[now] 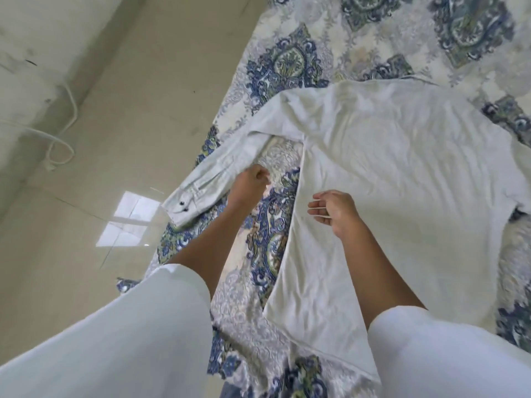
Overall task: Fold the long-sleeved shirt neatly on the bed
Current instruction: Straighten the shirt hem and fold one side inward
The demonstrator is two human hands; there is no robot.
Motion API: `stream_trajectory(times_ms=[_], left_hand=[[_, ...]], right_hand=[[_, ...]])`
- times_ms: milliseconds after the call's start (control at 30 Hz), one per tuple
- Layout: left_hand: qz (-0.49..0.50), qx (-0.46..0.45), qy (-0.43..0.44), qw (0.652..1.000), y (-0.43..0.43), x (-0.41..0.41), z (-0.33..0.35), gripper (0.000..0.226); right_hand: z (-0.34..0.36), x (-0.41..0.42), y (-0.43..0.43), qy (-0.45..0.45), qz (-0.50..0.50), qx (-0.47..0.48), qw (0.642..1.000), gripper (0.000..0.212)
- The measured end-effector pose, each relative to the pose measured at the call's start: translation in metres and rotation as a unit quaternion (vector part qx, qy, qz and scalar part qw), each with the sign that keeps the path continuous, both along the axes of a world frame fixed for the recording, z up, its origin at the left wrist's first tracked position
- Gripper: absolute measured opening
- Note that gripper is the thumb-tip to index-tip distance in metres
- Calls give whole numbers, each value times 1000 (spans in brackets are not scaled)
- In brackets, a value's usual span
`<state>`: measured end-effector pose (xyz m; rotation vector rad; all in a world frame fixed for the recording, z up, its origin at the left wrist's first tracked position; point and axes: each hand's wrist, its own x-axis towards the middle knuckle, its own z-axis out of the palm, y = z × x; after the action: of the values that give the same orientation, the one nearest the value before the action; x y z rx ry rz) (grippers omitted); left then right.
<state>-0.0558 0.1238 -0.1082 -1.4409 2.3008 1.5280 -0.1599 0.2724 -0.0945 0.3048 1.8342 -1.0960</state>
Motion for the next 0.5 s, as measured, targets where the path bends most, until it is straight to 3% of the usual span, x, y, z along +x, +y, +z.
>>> stream_trajectory(times_ms=[133, 333, 500], left_hand=[[22, -97, -58, 993, -51, -11, -14, 25], [37, -182, -270, 945, -97, 24, -48, 41], [-5, -163, -353, 921, -116, 54, -60, 32]], right_hand=[[-6, -27, -44, 14, 21, -17, 1000, 17], [-19, -40, -90, 8, 59, -38, 998, 21], [-30, -33, -111, 2, 64, -50, 997, 18]])
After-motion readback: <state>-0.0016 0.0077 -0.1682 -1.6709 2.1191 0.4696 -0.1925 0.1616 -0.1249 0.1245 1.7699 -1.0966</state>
